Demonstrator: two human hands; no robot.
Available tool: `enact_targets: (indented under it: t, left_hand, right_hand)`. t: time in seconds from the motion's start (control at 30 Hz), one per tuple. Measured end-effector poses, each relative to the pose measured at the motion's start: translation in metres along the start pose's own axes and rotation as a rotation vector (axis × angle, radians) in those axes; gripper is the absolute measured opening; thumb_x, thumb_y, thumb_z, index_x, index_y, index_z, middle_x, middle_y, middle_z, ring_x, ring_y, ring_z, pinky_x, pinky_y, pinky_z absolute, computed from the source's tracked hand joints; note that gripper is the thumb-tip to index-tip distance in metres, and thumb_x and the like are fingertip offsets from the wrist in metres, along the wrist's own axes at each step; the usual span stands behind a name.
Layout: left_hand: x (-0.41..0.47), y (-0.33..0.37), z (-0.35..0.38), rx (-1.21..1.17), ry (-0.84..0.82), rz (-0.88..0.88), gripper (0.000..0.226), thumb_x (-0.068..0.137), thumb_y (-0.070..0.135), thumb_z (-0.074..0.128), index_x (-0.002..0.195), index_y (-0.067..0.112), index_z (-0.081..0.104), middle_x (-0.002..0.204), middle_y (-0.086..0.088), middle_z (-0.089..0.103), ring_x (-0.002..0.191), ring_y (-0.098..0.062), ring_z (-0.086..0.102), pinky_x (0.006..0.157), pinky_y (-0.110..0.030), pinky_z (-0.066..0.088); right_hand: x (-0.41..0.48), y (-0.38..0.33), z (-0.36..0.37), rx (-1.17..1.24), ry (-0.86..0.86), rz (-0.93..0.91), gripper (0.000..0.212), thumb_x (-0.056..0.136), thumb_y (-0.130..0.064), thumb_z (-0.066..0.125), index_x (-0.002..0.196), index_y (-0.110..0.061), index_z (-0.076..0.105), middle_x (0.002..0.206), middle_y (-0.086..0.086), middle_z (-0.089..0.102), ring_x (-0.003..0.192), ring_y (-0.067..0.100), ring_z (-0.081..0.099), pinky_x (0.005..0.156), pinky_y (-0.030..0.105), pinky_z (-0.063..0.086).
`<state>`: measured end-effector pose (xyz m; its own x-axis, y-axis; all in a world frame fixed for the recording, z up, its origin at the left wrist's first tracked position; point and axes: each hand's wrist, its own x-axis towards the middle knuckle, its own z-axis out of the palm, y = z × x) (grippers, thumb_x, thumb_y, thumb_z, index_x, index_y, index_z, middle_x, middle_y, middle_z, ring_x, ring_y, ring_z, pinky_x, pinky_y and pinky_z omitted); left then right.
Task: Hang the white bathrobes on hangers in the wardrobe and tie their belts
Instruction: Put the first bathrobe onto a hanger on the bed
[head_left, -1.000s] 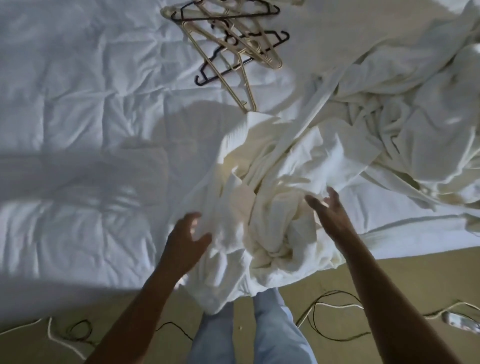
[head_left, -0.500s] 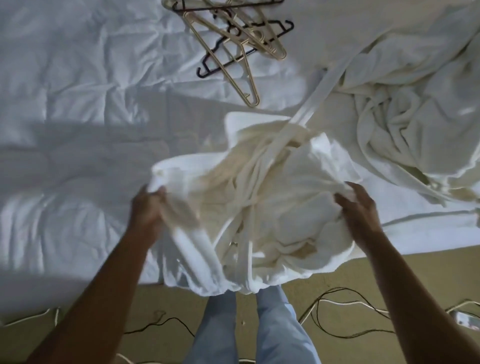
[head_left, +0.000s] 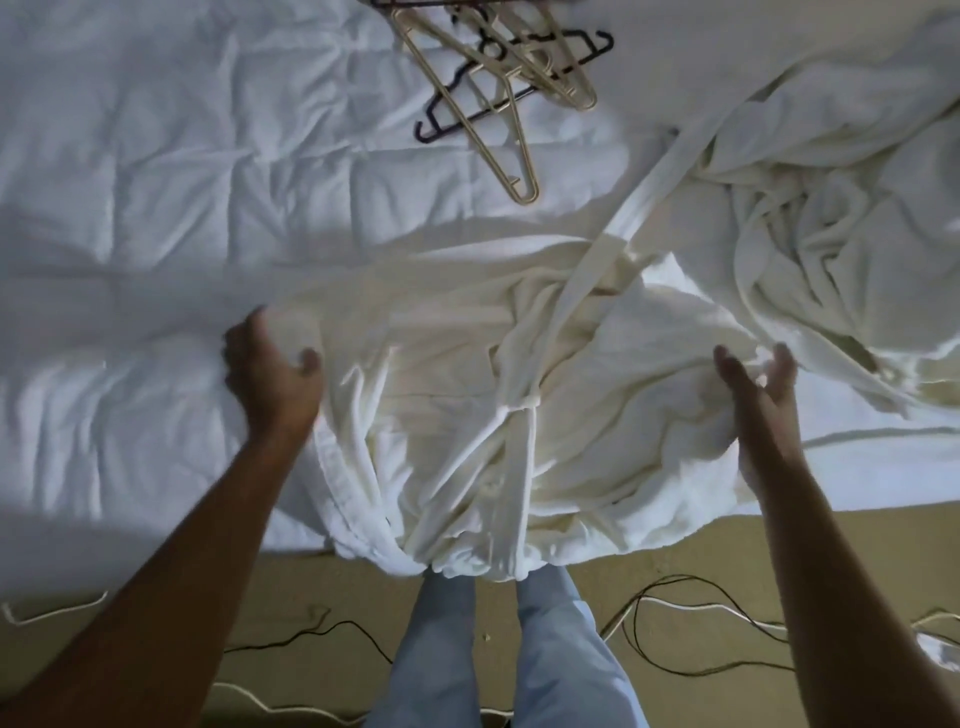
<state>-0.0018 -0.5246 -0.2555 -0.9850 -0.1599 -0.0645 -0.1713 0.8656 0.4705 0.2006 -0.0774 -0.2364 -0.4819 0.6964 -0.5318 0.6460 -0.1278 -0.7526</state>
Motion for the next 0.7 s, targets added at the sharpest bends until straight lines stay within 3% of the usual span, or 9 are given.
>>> enact_targets:
  t: [0.03,0.1,0.2,0.27,0.37,0.43,0.5,0.57,0.7]
  left_hand:
    - [-0.018,0.01,0.011,-0.022,-0.051,0.121,0.067,0.079,0.023,0.069,0.141,0.005,0.05,0.134,-0.026,0.053,0.123,-0.044,0.05,0.1,-0.051,0.043]
    - [-0.053,0.029,0.034,-0.066,-0.31,0.284,0.076,0.08,0.047,0.064,0.145,0.011,0.049,0.138,-0.019,0.055,0.125,-0.04,0.052,0.103,-0.052,0.045]
    - [-0.097,0.041,0.067,0.138,-0.783,0.253,0.09,0.081,0.07,0.064,0.154,0.024,0.038,0.146,-0.008,0.05,0.133,-0.031,0.048,0.109,-0.046,0.041]
    - [-0.116,0.034,0.08,0.263,-0.813,0.321,0.068,0.087,0.053,0.07,0.144,0.023,0.05,0.134,-0.006,0.055,0.127,-0.031,0.051,0.102,-0.044,0.043]
    - [-0.118,0.023,0.076,0.112,-0.742,0.341,0.012,0.087,0.023,0.072,0.095,0.019,0.064,0.09,0.0,0.063,0.093,-0.029,0.061,0.079,-0.039,0.049]
    - [-0.112,0.024,0.064,0.052,-0.782,0.284,0.036,0.084,0.015,0.073,0.068,0.026,0.042,0.062,0.008,0.049,0.066,-0.016,0.053,0.064,-0.032,0.041]
    - [-0.112,0.024,0.052,0.003,-0.817,0.234,0.051,0.083,0.013,0.075,0.061,0.026,0.031,0.051,0.007,0.042,0.053,-0.009,0.043,0.054,-0.022,0.032]
    - [-0.118,0.021,0.043,-0.004,-0.841,0.186,0.051,0.082,0.016,0.075,0.06,0.022,0.03,0.052,0.009,0.043,0.05,-0.008,0.038,0.052,-0.023,0.03]
    - [-0.126,0.021,0.03,0.018,-1.014,0.131,0.046,0.084,0.026,0.075,0.062,0.017,0.036,0.053,0.006,0.037,0.05,-0.008,0.033,0.052,-0.028,0.027]
  right_hand:
    - [-0.009,0.014,-0.001,-0.021,-0.009,0.066,0.101,0.08,-0.062,0.076,0.159,-0.029,0.023,0.155,0.001,0.04,0.134,0.021,0.048,0.106,0.042,0.043]
    - [-0.026,0.043,0.002,-0.033,-0.1,0.193,0.092,0.073,-0.059,0.085,0.148,-0.024,0.045,0.138,0.002,0.062,0.118,0.025,0.064,0.098,0.048,0.054]
    - [-0.042,0.056,0.014,-0.053,-0.202,0.302,0.072,0.062,-0.053,0.094,0.121,-0.019,0.069,0.108,0.009,0.077,0.095,0.031,0.075,0.087,0.057,0.06]
    - [-0.046,0.038,0.026,0.041,-0.12,0.24,0.051,0.071,-0.04,0.091,0.114,-0.017,0.074,0.101,0.008,0.079,0.092,0.03,0.076,0.082,0.052,0.062]
    - [-0.043,-0.009,0.043,0.149,-0.017,0.02,0.05,0.074,-0.037,0.088,0.119,-0.026,0.07,0.107,0.004,0.077,0.097,0.024,0.074,0.078,0.046,0.062]
    - [-0.036,-0.037,0.052,0.162,-0.016,-0.131,0.052,0.075,-0.035,0.085,0.124,-0.03,0.067,0.113,0.002,0.075,0.105,0.025,0.072,0.091,0.053,0.059]
    - [-0.031,-0.061,0.059,0.212,-0.077,-0.224,0.05,0.08,-0.023,0.08,0.128,-0.029,0.066,0.118,0.004,0.074,0.112,0.028,0.069,0.098,0.056,0.055]
    - [-0.032,-0.082,0.064,0.253,-0.144,-0.279,0.053,0.082,-0.014,0.077,0.133,-0.025,0.065,0.123,0.007,0.072,0.118,0.031,0.066,0.102,0.056,0.052]
    - [-0.043,-0.108,0.082,0.171,-0.208,-0.386,0.063,0.078,-0.022,0.084,0.137,-0.022,0.062,0.129,0.007,0.069,0.122,0.029,0.064,0.104,0.058,0.05]
